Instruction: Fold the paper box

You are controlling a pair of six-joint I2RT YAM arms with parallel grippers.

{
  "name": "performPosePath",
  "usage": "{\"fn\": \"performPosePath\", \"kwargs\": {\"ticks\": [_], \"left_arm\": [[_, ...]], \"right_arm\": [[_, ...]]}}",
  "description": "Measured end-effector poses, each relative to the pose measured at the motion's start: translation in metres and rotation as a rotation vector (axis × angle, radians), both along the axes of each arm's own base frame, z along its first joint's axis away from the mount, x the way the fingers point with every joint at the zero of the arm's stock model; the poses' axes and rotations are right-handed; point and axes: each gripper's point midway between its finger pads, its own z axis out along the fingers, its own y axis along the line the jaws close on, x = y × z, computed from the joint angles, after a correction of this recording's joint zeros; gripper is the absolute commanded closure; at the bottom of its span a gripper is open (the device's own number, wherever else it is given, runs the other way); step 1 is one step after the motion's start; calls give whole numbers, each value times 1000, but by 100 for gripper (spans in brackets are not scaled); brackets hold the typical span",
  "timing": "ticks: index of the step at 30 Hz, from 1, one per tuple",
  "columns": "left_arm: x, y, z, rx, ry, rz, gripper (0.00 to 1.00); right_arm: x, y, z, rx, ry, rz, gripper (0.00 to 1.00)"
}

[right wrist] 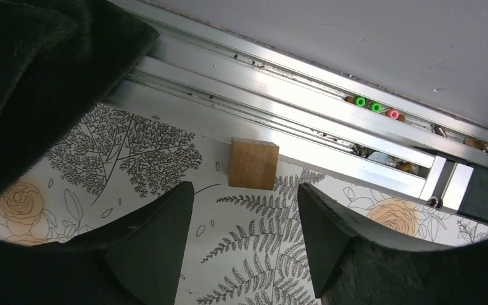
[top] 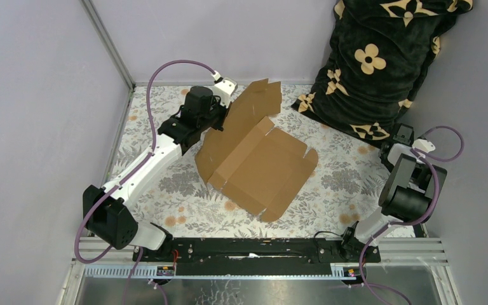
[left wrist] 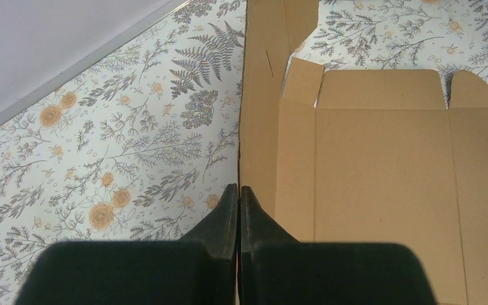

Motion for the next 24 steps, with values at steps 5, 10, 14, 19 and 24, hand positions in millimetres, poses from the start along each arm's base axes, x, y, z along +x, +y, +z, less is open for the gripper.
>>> {"fn": "performPosePath", "kwargs": {"ticks": [5,10,14,19,24], "left_arm": [[0,0,0,-1,0,-1,98],[0,0,0,0,0,-1,98],[0,0,0,-1,0,-1,98],[0,0,0,-1,0,-1,98],[0,0,0,-2,1,-2,98]], "right_arm": [[-2,-1,-1,-3,15,-6,33],[-1,-3,-1,-1,24,-6,38],[-2,-5,-1,-4,35,-10,46],[-6,-7,-1,-6,47,-20,44],[-7,-7,-2,-5,52,-24,43]]}}
